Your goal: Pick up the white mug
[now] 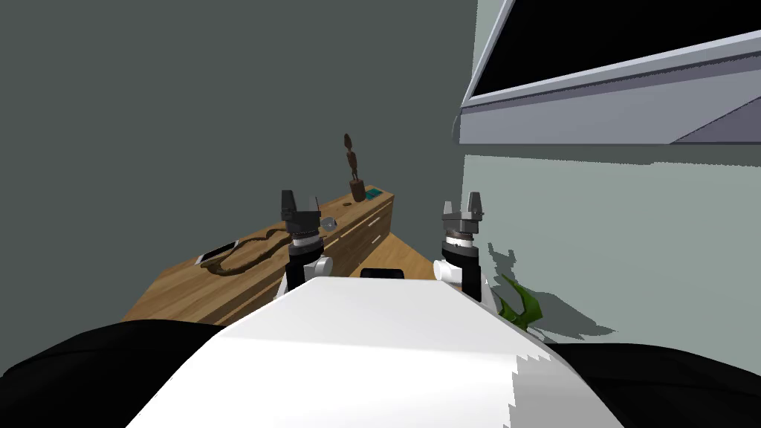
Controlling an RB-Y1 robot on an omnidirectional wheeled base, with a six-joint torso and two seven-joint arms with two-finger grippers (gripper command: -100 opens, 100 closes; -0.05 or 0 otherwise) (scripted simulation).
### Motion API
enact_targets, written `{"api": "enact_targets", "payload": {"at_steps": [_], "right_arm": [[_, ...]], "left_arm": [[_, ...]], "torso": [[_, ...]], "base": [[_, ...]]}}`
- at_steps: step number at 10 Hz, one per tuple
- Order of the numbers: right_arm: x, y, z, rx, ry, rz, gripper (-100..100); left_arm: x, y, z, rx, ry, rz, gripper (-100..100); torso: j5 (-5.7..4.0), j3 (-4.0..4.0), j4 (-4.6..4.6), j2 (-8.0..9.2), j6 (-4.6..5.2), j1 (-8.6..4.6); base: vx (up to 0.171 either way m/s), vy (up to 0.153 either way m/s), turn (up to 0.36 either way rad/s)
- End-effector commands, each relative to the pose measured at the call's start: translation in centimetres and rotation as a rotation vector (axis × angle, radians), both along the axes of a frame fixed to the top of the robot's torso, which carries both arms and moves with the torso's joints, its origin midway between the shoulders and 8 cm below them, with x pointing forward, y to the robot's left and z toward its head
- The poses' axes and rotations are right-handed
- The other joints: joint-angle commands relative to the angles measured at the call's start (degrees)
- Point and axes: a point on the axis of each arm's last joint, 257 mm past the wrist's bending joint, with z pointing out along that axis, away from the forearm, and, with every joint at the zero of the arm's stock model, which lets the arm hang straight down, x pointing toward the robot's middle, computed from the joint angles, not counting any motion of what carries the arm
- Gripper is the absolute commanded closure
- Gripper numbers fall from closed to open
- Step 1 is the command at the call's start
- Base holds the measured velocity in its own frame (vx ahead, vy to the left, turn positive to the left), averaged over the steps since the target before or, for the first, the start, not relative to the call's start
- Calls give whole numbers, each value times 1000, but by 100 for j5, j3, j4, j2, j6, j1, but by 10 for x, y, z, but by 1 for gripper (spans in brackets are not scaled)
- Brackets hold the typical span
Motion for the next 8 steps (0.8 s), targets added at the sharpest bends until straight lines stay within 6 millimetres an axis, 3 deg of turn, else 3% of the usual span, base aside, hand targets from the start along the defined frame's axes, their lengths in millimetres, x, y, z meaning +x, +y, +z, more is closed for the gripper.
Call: {"api": "enact_targets", "payload": {"at_steps": [1,4,8], "right_arm": [[0,0,0,0,0,0,0],[0,0,0,0,0,0,0],[0,0,0,0,0,0,0]], "left_arm": [[5,-2,-5,17,26,-28,-100],[21,3,-23,-2,97,-80,-100],[46,19,-54,-93,209,-136,-100]], "torso": [[0,0,0,0,0,0],[-6,-5,-2,-9,0,-25],[-14,-10,-4,-17,0,-62]], "base": [[14,-32,75],[27,-80,79],[39,-148,164]]}}
